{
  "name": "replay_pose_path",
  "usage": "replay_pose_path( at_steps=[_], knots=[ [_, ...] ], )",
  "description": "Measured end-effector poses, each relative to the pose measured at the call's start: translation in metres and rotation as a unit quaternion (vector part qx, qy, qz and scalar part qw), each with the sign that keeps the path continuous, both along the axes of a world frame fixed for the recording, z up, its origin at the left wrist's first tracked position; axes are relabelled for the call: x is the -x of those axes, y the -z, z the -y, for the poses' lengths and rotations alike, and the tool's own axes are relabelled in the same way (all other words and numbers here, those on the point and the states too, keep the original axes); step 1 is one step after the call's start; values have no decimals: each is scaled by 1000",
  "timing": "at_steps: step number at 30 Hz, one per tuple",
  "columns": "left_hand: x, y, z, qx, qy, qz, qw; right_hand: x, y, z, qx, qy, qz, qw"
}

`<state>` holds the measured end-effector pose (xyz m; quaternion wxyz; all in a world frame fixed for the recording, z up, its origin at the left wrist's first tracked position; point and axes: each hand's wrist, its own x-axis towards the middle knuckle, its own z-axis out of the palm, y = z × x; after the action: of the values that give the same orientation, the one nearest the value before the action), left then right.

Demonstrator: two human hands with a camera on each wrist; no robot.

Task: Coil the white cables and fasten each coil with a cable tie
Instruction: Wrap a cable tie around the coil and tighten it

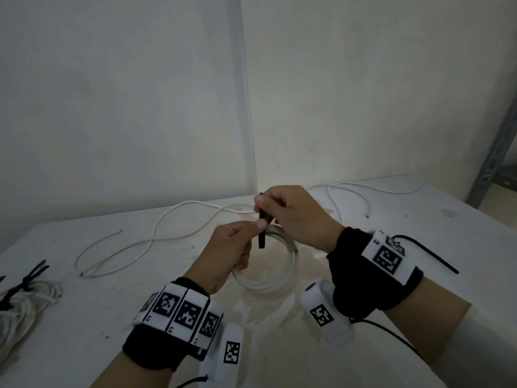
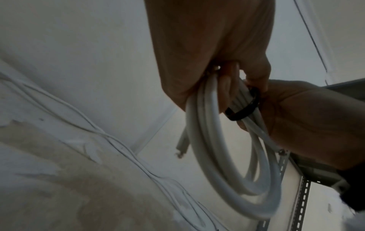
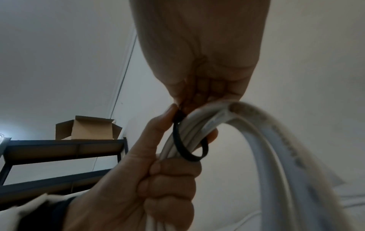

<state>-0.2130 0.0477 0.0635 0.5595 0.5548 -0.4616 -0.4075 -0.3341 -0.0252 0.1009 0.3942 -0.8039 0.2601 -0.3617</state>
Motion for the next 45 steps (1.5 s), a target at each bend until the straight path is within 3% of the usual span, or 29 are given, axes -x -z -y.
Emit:
replay_pose_path(
  at_steps=[5, 9, 15, 23, 26, 34, 45],
  knots=[
    [4, 5, -2, -9, 12, 9, 1000, 0, -2, 3, -41, 39, 67, 996],
    [0, 4, -2, 0, 9, 25, 1000, 2, 10, -3, -67, 6, 45, 997],
    [4, -3, -1, 8, 8, 18, 1000, 2, 8, -1, 57, 68, 9, 996],
    [5, -5, -3, -7, 21, 3, 1000, -3, 6, -3, 73, 93, 47, 992],
    [3, -3, -4, -9, 13, 22, 1000, -1, 10, -2, 43, 63, 45, 996],
    [-13, -8, -8, 9, -15, 1, 1000, 4, 21, -6, -49, -78, -105, 990],
    [-40, 0, -25, -13, 8, 39, 999, -6, 30, -1, -146, -27, 10, 989]
  ],
)
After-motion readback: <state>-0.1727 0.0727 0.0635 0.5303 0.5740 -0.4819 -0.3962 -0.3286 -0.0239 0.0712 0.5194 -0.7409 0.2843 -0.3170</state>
